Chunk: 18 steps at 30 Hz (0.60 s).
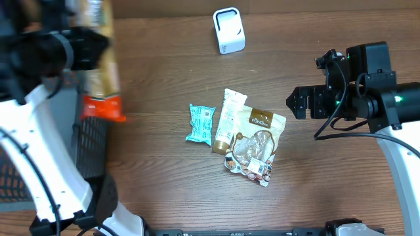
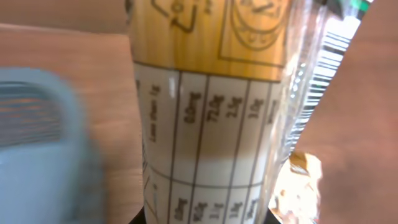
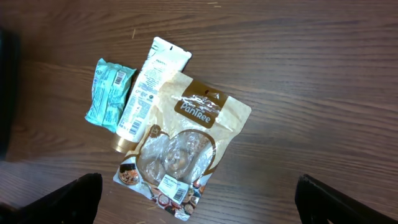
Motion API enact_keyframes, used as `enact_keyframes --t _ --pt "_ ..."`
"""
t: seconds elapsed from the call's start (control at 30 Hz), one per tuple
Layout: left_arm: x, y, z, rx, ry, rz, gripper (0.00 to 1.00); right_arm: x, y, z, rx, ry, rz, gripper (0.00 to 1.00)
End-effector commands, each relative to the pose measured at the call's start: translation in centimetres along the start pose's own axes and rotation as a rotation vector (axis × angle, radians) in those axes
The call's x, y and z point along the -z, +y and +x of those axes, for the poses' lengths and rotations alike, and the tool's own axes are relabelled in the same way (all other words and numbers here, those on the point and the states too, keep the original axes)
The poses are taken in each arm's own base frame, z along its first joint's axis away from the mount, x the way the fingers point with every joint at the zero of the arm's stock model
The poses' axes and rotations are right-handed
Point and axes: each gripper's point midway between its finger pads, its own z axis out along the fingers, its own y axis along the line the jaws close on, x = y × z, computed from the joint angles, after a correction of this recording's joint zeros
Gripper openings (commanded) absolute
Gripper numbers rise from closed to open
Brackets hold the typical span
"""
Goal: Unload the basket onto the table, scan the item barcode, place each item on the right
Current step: 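Lift the bread bag out and lay it left of the wipes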
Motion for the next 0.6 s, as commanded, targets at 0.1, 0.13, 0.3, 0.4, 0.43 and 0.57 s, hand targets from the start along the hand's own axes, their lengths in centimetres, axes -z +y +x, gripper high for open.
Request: enact_keyframes --t 0.1,0.13,0.3,0.4,0.43,0.57 --pt "-8.7 -3.7 4.7 0.067 0.286 -0.026 0.04 0.3 0.4 -0.4 0.014 -0.015 -0.010 1.00" --pt "-10.1 -4.0 5.5 0.066 0.318 -0.022 0.05 0.3 0.4 -0.4 0.013 -0.015 -0.010 1.00" --pt "-17.1 -4.1 10.5 0.125 0.460 -0.049 0.04 0.3 0.4 -0.3 0.013 -0.013 -0.010 1.00" --pt "-20.7 -3.6 14.3 0.171 0.530 -0.066 0.04 0.3 0.4 -0.1 0.011 -0.004 -0.009 1.00" --pt "-21.9 -3.3 15.6 0.183 0.547 -0.071 0.04 0.3 0.4 -0.1 0.010 -0.001 -0.008 1.00" --pt "-25.3 -2.2 20.1 0.220 0.588 -0.077 0.04 0.3 0.4 -0.1 0.011 -0.002 -0.008 1.00"
